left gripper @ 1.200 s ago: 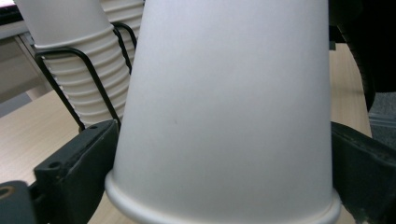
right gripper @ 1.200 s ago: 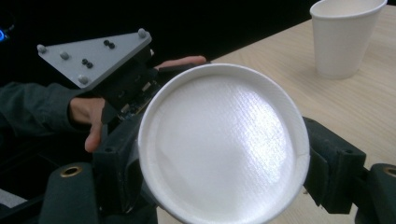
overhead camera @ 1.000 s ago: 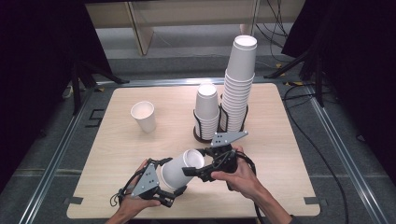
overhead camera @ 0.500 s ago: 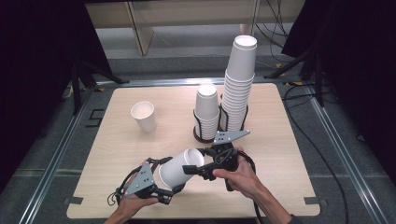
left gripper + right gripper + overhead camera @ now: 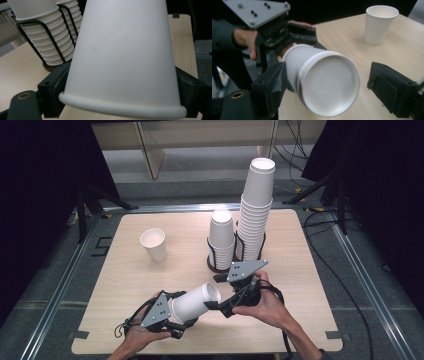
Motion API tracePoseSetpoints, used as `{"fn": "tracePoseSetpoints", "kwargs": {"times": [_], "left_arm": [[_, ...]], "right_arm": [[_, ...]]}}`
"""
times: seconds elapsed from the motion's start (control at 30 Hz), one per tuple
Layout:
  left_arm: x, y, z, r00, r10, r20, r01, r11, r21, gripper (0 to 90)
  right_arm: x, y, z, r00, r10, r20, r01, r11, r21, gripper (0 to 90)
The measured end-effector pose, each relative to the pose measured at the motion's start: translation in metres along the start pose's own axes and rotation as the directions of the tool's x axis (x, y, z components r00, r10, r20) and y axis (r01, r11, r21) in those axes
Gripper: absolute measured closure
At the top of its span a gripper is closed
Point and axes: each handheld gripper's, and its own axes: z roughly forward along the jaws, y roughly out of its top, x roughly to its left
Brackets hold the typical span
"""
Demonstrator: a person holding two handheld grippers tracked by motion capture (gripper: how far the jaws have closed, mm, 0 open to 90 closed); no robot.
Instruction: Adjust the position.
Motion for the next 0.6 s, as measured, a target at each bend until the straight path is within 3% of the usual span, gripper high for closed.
{"fn": "tracePoseSetpoints", "kwargs": {"times": [0.03,0.07,0.17,0.23,0.3,0.33,0.37,0.4,0.43,0.47,0.5,0.53,0.57,0.6], "left_arm": [[0.0,0.0,0.0,1.0,0.004,0.0,-0.004,0.9997,0.024,15.5],[0.0,0.0,0.001,0.9999,0.015,0.001,-0.015,0.999,0.042,15.5],[0.0,0.001,0.001,0.9993,0.035,0.014,-0.036,0.9951,0.092,15.9],[-0.001,0.001,0.001,0.9989,0.035,0.032,-0.038,0.9918,0.122,16.1],[-0.004,0.002,0.004,0.9963,0.071,0.049,-0.078,0.9844,0.158,16.1],[-0.004,0.002,0.004,0.9963,0.071,0.049,-0.078,0.9844,0.158,16.1],[-0.006,0.002,0.004,0.9963,0.071,0.049,-0.078,0.9841,0.16,16.1],[-0.008,0.002,0.005,0.9959,0.072,0.056,-0.08,0.9826,0.168,16.1],[-0.009,0.004,0.004,0.9933,0.093,0.069,-0.104,0.9771,0.186,16.1],[-0.009,0.004,0.004,0.9933,0.093,0.069,-0.104,0.9771,0.186,16.2],[-0.01,0.005,0.004,0.9926,0.097,0.072,-0.11,0.976,0.188,16.2],[-0.011,0.004,0.005,0.9918,0.103,0.075,-0.115,0.9764,0.183,16.2],[-0.011,0.005,0.005,0.99,0.114,0.084,-0.128,0.9734,0.19,16.3],[-0.012,0.004,0.005,0.9894,0.121,0.08,-0.135,0.9714,0.195,16.3]], "right_arm": [[0.004,0.002,-0.001,0.9982,-0.056,0.02,0.055,0.997,0.047,17.3],[0.004,0.002,-0.001,0.9982,-0.056,0.02,0.055,0.997,0.047,17.3],[0.011,0.003,0.0,0.9904,-0.135,0.031,0.13,0.984,0.122,18.1],[0.017,0.003,0.005,0.9821,-0.185,0.035,0.176,0.967,0.183,18.3],[0.023,0.002,0.014,0.9752,-0.22,0.026,0.207,0.949,0.238,18.5],[0.023,0.002,0.014,0.9752,-0.22,0.026,0.207,0.949,0.238,18.5],[0.025,0.0,0.02,0.968,-0.25,0.023,0.235,0.934,0.269,18.6],[0.025,0.0,0.02,0.968,-0.25,0.023,0.235,0.934,0.269,18.6],[0.027,-0.001,0.025,0.9631,-0.269,0.013,0.253,0.921,0.297,18.8],[0.027,-0.001,0.025,0.9631,-0.269,0.013,0.253,0.921,0.297,18.8],[0.029,-0.003,0.029,0.957,-0.29,-0.001,0.275,0.906,0.323,18.9],[0.029,-0.003,0.029,0.957,-0.29,-0.001,0.275,0.906,0.323,18.9],[0.032,-0.004,0.033,0.9508,-0.31,-0.008,0.293,0.892,0.345,19.3],[0.032,-0.004,0.033,0.9508,-0.31,-0.008,0.293,0.892,0.345,19.3]]}}
